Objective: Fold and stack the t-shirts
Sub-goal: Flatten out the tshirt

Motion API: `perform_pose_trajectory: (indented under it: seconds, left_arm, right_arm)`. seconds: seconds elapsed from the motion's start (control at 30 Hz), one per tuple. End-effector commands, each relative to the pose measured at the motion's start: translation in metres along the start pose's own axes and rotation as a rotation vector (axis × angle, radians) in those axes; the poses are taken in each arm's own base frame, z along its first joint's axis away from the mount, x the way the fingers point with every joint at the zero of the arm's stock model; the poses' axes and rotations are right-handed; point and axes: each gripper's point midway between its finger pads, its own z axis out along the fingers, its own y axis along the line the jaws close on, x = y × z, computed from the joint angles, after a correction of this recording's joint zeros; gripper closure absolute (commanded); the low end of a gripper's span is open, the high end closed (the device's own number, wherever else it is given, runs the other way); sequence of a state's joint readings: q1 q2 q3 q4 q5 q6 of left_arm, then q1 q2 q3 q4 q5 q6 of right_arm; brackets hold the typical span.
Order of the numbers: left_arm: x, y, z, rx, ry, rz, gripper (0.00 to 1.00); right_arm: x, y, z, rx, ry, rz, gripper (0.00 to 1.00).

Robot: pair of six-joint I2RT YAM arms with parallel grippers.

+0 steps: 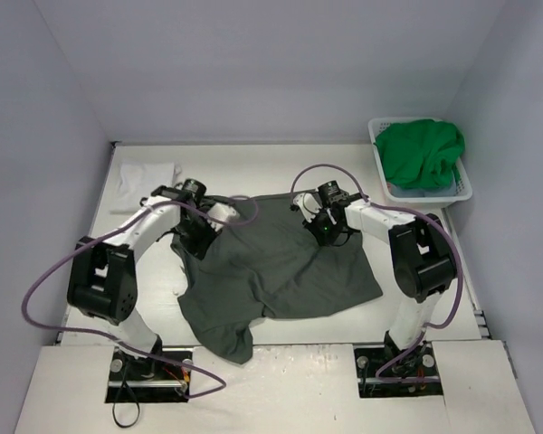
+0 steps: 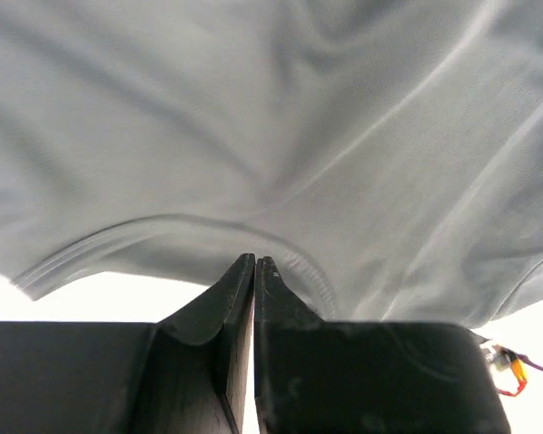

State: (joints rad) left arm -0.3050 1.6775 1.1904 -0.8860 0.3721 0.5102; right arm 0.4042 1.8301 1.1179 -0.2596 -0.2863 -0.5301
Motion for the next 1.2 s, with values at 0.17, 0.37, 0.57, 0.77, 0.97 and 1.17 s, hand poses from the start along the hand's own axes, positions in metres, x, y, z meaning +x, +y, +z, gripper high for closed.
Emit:
perform_pose_trajectory:
  seconds: [0.17,0.37,0.57,0.77,0.97,1.17]
  left_arm:
    - [-0.093,0.045,-0.128,-0.387,-0.443,0.057,1.0]
    - [-0.106,0.095,-0.109,-0.53,-0.394,0.055,1.0]
    - [-0.11,0.147,-0.07,-0.507,-0.323,-0.03,0.91]
    - [-0.129,0.19,-0.072,-0.583,-0.361,-0.06,0.89]
    - [-0.142,0.199,-0.078,-0.609,-0.402,-0.065,0.89]
    - [-0.142,0.2,-0.066,-0.583,-0.388,-0.067,0.84]
  right_arm:
    - [-0.017,0.007,-0.019,-0.009,0.004,-0.025,1.0]
    - [-0.041,0.006,-0.02,-0.019,-0.043,-0.025,1.0]
    - [-0.043,0.013,-0.02,-0.038,-0.054,-0.03,1.0]
    - [-0.038,0.016,-0.021,-0.039,-0.056,-0.026,1.0]
    - [-0.041,0.017,-0.02,-0.048,-0.069,-0.016,1.0]
    - [-0.038,0.018,-0.016,-0.053,-0.065,-0.014,1.0]
